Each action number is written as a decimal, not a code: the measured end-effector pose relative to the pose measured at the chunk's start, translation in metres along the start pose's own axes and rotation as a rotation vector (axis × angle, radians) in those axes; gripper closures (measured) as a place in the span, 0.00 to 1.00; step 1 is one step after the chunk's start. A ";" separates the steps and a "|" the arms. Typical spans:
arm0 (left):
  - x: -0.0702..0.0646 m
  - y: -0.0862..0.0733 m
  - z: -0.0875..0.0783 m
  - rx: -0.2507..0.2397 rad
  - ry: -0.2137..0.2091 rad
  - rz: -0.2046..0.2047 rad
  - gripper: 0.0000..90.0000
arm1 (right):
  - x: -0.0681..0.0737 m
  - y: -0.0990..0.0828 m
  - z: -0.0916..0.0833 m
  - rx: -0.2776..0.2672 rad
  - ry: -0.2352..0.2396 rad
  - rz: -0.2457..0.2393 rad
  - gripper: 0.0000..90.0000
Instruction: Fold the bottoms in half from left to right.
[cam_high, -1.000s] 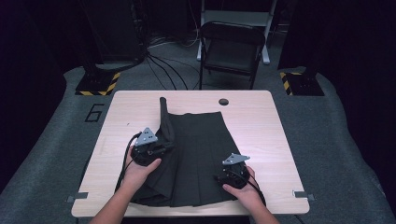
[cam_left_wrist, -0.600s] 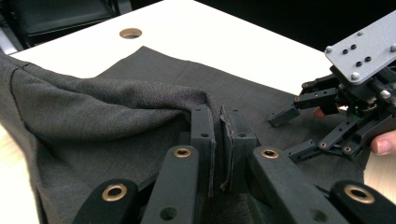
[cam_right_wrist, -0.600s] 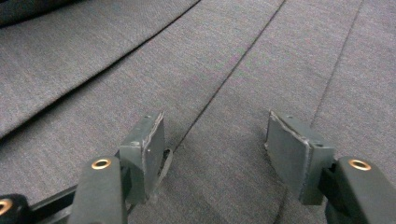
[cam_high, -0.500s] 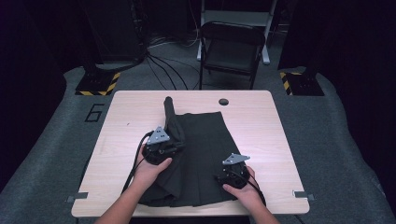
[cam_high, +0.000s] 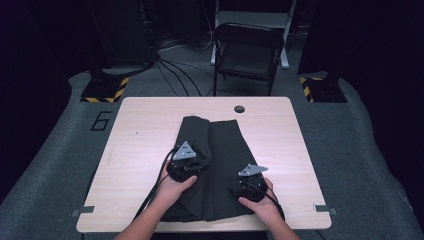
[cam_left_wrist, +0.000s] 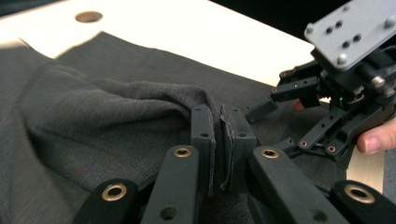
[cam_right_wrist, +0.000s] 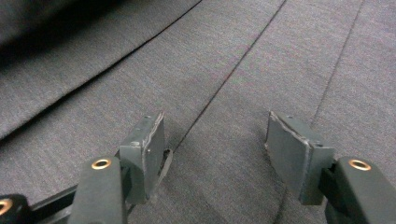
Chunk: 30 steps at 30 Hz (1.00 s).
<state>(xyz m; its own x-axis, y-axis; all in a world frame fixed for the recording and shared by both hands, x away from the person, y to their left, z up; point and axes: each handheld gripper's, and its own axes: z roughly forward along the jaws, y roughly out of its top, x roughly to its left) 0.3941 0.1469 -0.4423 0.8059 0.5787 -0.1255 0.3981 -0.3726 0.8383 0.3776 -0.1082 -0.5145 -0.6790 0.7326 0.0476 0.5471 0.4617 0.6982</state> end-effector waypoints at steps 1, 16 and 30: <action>-0.001 -0.001 0.004 0.005 -0.004 -0.002 0.94 | 0.000 0.000 0.000 -0.001 0.003 0.005 0.41; -0.003 -0.006 0.012 0.031 -0.018 -0.026 0.79 | -0.001 0.000 0.000 0.001 0.007 -0.001 0.41; 0.035 -0.038 -0.066 0.019 0.136 -0.093 0.53 | 0.000 0.003 -0.003 -0.009 0.010 0.023 0.41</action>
<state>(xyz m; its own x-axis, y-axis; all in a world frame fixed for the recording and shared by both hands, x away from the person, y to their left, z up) 0.3786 0.2294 -0.4434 0.6991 0.7035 -0.1282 0.4775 -0.3258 0.8160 0.3774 -0.1084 -0.5099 -0.6710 0.7381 0.0709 0.5583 0.4400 0.7033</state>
